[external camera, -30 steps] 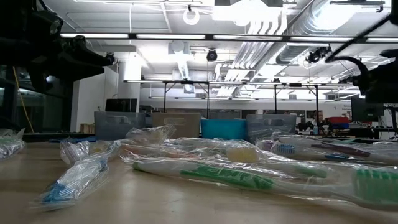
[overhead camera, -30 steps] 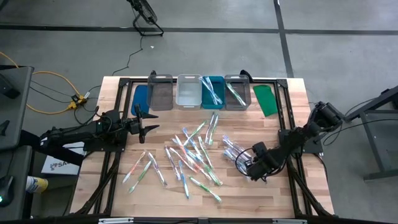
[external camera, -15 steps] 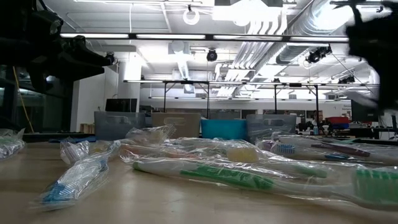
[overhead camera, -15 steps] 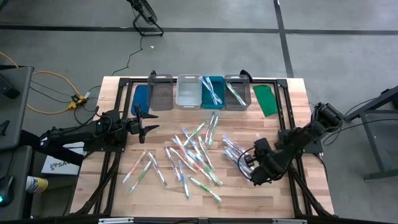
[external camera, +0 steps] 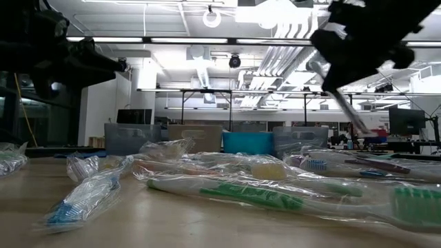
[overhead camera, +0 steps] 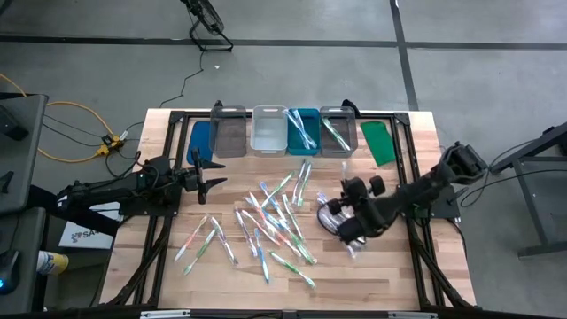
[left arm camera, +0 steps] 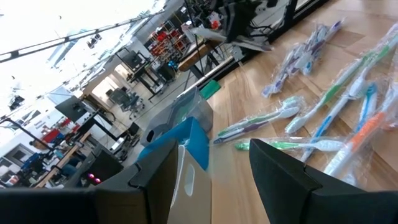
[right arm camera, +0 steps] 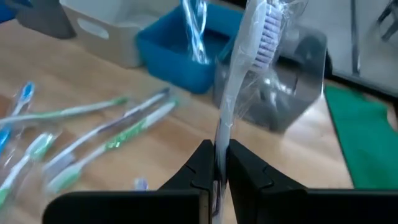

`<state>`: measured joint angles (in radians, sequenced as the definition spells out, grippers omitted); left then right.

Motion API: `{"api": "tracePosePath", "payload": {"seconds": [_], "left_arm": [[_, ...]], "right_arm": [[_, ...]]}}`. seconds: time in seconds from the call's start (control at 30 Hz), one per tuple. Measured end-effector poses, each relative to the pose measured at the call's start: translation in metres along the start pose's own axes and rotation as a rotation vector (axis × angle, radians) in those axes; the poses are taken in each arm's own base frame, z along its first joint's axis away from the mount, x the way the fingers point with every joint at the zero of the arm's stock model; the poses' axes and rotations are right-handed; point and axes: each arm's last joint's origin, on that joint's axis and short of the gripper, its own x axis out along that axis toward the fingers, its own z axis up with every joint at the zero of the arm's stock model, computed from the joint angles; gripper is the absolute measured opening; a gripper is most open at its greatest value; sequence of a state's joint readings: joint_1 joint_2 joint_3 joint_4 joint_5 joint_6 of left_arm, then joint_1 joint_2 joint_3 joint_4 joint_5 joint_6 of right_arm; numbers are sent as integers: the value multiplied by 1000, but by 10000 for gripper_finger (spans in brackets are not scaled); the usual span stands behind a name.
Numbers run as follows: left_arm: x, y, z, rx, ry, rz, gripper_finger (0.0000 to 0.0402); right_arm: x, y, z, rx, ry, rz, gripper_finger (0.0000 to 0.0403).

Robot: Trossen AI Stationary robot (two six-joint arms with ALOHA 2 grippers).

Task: Pick & Place Toothbrushes
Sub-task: Put the violet toothbrush into the gray bin

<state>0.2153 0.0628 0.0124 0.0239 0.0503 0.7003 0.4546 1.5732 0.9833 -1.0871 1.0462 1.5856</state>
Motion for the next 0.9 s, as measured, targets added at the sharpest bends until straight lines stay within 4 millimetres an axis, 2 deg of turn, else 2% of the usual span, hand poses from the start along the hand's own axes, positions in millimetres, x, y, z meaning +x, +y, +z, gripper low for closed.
{"api": "tracePosePath", "payload": {"seconds": [0.2, 0.37, 0.5, 0.63, 0.9], "left_arm": [[0, 0, 0, -28, 3, -1, 193], [0, 3, 3, -153, -31, 38, 193], [-1, 8, 8, -197, -90, 78, 193], [-2, 13, 15, -205, -166, 131, 193], [6, 28, 32, -275, -151, 128, 193]], "right_arm": [[30, 11, 18, -92, 10, -13, 20], [57, 25, 39, -177, 45, 65, 20], [77, 37, 64, -235, 15, 220, 20], [92, 44, 92, -253, -91, 393, 20], [112, 41, 135, -201, -302, 686, 20]]}}
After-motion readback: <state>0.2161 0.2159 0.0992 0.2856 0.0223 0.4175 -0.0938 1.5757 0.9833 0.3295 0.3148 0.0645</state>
